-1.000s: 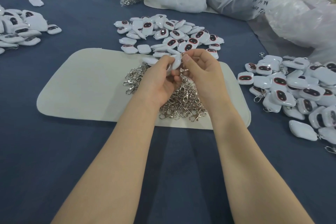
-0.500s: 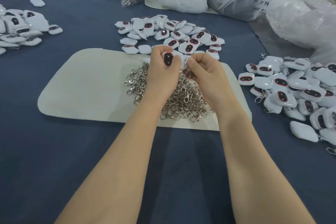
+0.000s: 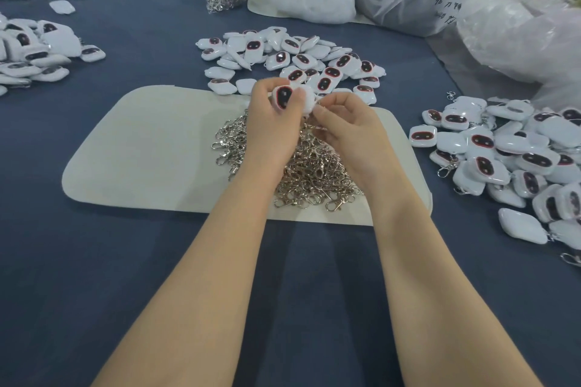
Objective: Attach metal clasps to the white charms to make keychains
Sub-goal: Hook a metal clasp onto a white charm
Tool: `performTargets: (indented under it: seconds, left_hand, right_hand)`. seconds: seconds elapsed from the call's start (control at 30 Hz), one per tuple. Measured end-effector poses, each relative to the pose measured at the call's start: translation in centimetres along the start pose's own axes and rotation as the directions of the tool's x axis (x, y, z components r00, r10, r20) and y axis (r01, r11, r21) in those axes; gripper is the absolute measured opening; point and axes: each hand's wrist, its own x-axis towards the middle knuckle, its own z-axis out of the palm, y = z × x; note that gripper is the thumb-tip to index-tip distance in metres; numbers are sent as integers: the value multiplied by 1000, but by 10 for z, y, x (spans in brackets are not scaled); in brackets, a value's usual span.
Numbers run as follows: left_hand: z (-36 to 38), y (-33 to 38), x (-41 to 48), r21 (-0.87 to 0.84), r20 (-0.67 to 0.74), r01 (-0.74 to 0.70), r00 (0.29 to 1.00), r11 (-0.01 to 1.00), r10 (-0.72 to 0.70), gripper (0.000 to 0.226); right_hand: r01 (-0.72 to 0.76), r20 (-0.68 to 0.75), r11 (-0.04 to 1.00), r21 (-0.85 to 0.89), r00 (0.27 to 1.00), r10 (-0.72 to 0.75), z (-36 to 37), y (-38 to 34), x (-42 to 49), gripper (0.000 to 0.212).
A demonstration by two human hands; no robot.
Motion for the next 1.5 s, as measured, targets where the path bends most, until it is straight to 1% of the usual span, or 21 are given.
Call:
performTargets:
  seconds: [0.07,0.13,0.2,0.37,0.47,0.57,0.67,0.73,0.8,0.87,0.9,0.97,1.03,1.1,1.17,1.23,1.3,1.33,1.37,1.43,1.5]
  left_hand:
    - [-1,1,3,-226,53,183,983,957,-176,7]
    - [-2,1,4,-353,141,309,951,883,-277,6]
    - [-4,2,5,-431,213,394,919,812,-333,6]
    - [-10,4,5,-524,306,493,870,694,-387,10]
    - [-9,4,4,-521,310,505,863,689,-398,13]
    - [-8,4,4,-496,282,497,868,713,-409,15]
    - [-6,3,4,-434,183,414,910,800,-372,10]
    - [-4,2,4,-345,96,321,947,882,-308,9]
    - [-3,1,2,-203,27,197,980,959,-196,15]
    - [-3,0,-1,-7,0,14,1000,1000,-14,18]
    - [-3,0,-3,106,13,-97,995,990,96,19]
    - [-3,-2,-7,290,91,-284,959,914,268,20]
    - [-4,-3,-8,400,176,-384,923,832,341,24]
    - [-4,-5,-8,473,231,-431,902,769,364,30]
    - [-3,-5,-8,527,272,-472,881,707,386,32]
    - [-2,-6,-8,570,322,-512,859,643,399,33]
    - [-1,-7,-9,596,372,-541,841,593,394,33]
    - [0,-8,-9,598,378,-543,840,590,389,34]
    - [1,-8,-9,587,367,-531,847,611,383,34]
    - [0,-8,-7,518,298,-460,887,721,352,35]
    - [-1,-6,-4,440,209,-361,932,822,297,36]
  right_hand:
    - [81,-21,991,-110,996,-84,2,-3,-2,15]
    - [135,-44,976,-172,989,-144,4,-5,-4,18]
    - [154,-57,969,-193,984,-168,5,-6,-5,18]
    - [180,-10,954,-240,982,-188,5,-6,-4,12]
    - [208,-13,925,-317,975,-223,6,-2,-2,19]
    - [219,-30,906,-361,969,-246,9,1,-1,25]
    - [220,-30,882,-416,966,-255,8,2,0,26]
    - [201,-24,878,-433,972,-234,7,2,0,25]
    - [169,-21,883,-437,980,-198,5,3,1,21]
    - [137,-18,877,-460,986,-164,3,3,1,13]
    - [122,-17,872,-474,989,-148,1,3,2,11]
    - [84,-19,866,-492,994,-107,-2,3,2,12]
    - [56,-12,861,-506,997,-71,-4,2,2,13]
    - [59,4,831,-553,998,-68,-5,2,2,13]
    - [110,34,736,-668,992,-117,-6,1,0,12]
    - [178,82,583,-793,979,-188,-8,-3,-4,16]
    - [178,101,509,-842,979,-176,-10,-5,-5,20]
    - [153,87,514,-844,985,-151,-11,-4,-4,22]
    - [117,57,559,-821,991,-124,-10,-3,-3,21]
    - [35,-12,715,-698,998,-61,-5,-2,-1,9]
    - [13,-33,842,-539,999,-36,-1,-4,-1,21]
